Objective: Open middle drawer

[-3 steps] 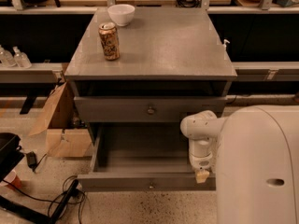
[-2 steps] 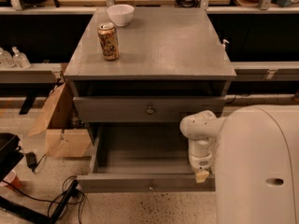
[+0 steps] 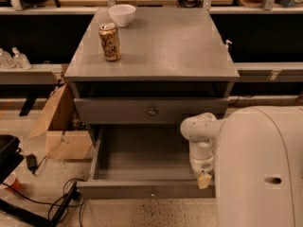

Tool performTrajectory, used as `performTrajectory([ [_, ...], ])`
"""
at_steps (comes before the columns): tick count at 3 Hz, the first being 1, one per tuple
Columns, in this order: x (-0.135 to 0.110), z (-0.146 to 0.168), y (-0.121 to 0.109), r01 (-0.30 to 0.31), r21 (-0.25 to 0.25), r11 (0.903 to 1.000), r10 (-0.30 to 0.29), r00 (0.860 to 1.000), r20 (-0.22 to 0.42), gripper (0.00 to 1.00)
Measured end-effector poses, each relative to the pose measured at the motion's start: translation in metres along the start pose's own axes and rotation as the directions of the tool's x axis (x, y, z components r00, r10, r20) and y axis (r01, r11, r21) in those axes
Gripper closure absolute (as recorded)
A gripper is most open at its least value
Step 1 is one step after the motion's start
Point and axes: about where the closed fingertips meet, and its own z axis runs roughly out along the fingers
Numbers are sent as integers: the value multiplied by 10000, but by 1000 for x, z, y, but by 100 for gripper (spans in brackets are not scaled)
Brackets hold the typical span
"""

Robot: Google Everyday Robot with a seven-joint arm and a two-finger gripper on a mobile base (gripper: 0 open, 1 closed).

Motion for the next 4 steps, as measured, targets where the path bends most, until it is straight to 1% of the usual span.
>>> performTrajectory([
  [2, 0, 1, 1, -1, -24, 10000, 1, 10000, 0, 34],
  [3, 0, 2, 1, -2, -41, 10000, 2, 10000, 1, 4],
  [4, 0, 3, 1, -3, -58, 10000, 3, 10000, 1, 0],
])
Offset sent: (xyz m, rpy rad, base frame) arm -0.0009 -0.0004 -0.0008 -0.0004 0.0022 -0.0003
